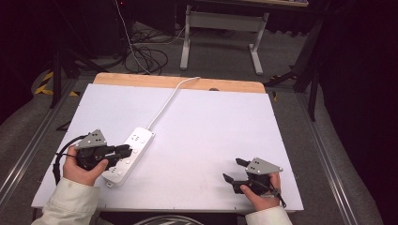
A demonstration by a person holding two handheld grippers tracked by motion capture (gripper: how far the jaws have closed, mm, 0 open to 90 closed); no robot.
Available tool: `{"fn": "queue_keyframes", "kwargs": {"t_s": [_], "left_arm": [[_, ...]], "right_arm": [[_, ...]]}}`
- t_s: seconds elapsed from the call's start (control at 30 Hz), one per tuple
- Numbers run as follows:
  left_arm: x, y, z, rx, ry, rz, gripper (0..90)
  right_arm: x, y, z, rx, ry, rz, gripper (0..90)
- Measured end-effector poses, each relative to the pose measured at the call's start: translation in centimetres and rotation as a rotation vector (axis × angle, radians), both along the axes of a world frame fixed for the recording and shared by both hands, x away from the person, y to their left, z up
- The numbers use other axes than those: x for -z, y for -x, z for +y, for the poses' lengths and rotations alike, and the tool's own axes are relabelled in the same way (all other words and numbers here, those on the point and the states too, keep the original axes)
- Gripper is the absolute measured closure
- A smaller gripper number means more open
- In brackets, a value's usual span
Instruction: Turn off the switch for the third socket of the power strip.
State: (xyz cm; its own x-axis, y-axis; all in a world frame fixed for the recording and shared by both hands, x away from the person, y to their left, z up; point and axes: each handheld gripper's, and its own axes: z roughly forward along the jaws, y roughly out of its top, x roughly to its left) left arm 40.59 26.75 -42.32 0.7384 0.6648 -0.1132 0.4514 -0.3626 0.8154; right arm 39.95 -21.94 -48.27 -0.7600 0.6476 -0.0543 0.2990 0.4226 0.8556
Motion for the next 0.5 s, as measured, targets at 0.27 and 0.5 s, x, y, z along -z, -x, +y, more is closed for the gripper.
{"fn": "queue_keyframes", "kwargs": {"t_s": [0.27,0.5], "left_arm": [[0.43,-0.52,-0.33,0.003,-0.048,0.055,89.8],[0.63,-0.87,-0.53,-0.003,-0.120,0.094,89.8]], "right_arm": [[0.00,0.00,-0.01,-0.002,0.000,0.000,26.3],[-0.01,0.01,0.00,-0.002,0.002,-0.001,26.3]]}}
